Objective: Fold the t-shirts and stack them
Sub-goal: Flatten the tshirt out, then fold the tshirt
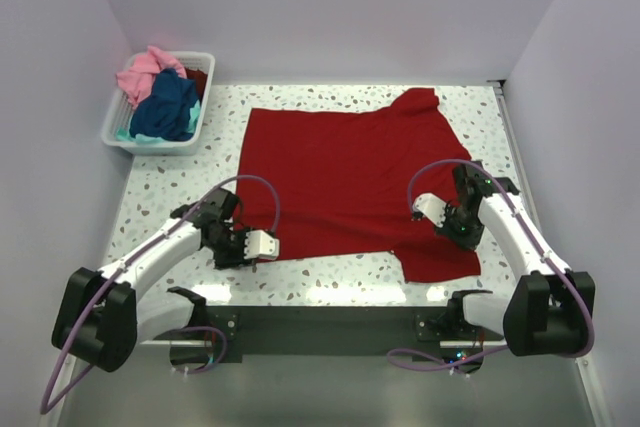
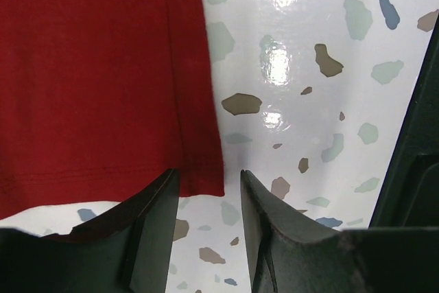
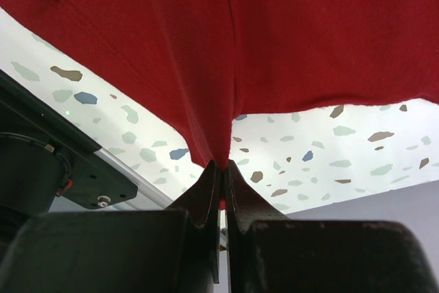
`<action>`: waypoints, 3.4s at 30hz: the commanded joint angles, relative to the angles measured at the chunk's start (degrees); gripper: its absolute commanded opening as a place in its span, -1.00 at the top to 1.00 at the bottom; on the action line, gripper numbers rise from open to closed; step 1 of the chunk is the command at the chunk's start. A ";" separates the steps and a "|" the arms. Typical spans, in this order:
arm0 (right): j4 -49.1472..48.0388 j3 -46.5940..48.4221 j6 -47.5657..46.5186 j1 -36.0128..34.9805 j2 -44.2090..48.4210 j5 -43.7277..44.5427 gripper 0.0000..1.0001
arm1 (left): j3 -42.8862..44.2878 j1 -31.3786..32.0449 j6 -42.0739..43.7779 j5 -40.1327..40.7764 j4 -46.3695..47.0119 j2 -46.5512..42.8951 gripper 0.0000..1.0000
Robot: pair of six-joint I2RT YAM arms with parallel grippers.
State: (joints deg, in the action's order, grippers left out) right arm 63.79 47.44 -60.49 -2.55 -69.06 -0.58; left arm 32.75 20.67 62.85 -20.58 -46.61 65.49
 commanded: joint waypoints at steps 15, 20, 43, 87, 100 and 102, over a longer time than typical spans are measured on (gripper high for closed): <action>-0.77 1.16 0.37 0.17 -1.43 0.49 1.00 | -7.45 1.39 4.82 4.67 2.86 -2.99 0.95; 1.60 0.73 -1.12 0.26 1.11 1.54 1.00 | -2.00 1.31 7.72 3.18 -5.49 -7.66 1.00; 4.59 19.88 -6.31 4.39 -14.52 -0.48 1.00 | 22.43 -8.71 4.83 -3.59 -9.20 7.52 1.00; 11.71 59.70 -4.64 3.86 -54.87 -0.39 1.00 | 45.11 -12.76 1.66 -0.52 0.20 38.12 1.00; 10.48 61.37 -2.79 3.51 -56.45 -0.21 0.98 | 46.17 -12.84 2.19 0.98 0.47 41.56 1.00; 10.39 61.37 -2.79 3.51 -56.45 -0.12 0.98 | 45.56 -12.84 2.36 1.15 0.73 41.56 1.00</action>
State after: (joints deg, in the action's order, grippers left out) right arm 74.54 106.69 -64.03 1.15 -124.62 -1.06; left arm 77.91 8.58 65.10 -20.03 -47.22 107.11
